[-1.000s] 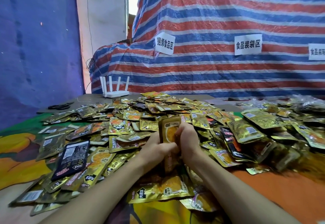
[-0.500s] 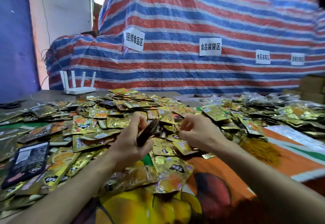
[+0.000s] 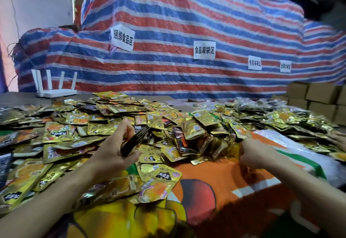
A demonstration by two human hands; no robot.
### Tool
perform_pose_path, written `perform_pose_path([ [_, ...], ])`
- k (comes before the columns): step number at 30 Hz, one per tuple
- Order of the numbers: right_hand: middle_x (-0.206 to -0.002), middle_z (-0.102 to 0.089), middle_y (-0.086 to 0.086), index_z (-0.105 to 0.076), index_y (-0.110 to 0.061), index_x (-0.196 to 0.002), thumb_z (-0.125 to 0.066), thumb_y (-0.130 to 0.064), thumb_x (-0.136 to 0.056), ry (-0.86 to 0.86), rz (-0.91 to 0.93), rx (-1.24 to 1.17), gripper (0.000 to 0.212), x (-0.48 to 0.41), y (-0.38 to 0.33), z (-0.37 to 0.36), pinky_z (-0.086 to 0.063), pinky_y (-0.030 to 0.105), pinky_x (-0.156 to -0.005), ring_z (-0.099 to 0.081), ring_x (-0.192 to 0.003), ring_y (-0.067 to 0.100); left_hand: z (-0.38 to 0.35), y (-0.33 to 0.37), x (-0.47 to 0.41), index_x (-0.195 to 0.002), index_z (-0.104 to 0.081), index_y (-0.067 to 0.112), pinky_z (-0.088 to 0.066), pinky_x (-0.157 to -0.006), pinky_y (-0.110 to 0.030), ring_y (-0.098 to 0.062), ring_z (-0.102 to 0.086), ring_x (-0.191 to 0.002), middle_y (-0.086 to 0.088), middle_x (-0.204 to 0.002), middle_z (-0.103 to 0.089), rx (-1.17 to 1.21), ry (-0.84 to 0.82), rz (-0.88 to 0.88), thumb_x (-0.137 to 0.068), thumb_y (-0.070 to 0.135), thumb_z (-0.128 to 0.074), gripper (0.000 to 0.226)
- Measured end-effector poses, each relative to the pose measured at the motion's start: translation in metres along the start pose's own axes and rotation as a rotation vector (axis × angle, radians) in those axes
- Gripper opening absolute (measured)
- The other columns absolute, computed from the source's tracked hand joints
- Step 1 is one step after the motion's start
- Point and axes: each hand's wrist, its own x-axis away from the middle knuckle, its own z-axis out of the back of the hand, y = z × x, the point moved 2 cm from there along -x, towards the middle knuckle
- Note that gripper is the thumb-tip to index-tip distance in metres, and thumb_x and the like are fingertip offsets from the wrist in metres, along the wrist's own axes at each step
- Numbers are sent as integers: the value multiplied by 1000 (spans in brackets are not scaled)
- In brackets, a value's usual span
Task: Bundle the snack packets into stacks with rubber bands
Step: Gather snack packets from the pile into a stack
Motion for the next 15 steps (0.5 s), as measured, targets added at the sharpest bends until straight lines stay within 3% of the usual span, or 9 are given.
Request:
perform_pose_path([
  [2,-76,-56,-3,-47,-20,-74,-56,-14,-84,11,9,22,14,1,-3,3,-36,24,-52,-55,-69,17,1,-1,0,-102,-44,7,-55,-70,-28,-12,-61,-74,-9,-87,-58,14,2,17,-86,2,-73,34],
  [5,-81,-67,2,-63,-15,-80,-55,-11,-79,53,13,1,9,-1,-5,11,-41,24,-56,-64,-75,20,2,0,0,-103,-44,6,-54,-70,-25,-10,-61,-74,-9,-88,-58,21,-2,31,-86,1,-73,34],
  [8,-66,-51,3,-48,-16,-67,-55,-7,-79,51,26,-27,17,-1,-3,15,-34,25,-53,-51,-60,22,3,2,1,-104,-43,6,-53,-71,-21,-6,-62,-77,-13,-92,-56,31,-4,32,-86,0,-72,34],
  [11,-63,-40,0,-37,-20,-64,-64,-13,-79,35,34,-47,32,0,-3,15,-28,26,-51,-39,-56,20,3,3,1,-103,-43,7,-55,-70,-26,-13,-60,-75,-10,-89,-57,23,-7,32,-86,0,-72,34],
  [15,-56,-43,1,-42,-17,-58,-72,-11,-74,40,28,-141,35,1,-2,15,-30,24,-49,-43,-52,19,3,4,2,-102,-44,7,-55,-74,-36,-25,-60,-79,-10,-89,-58,23,-6,33,-86,0,-72,34],
])
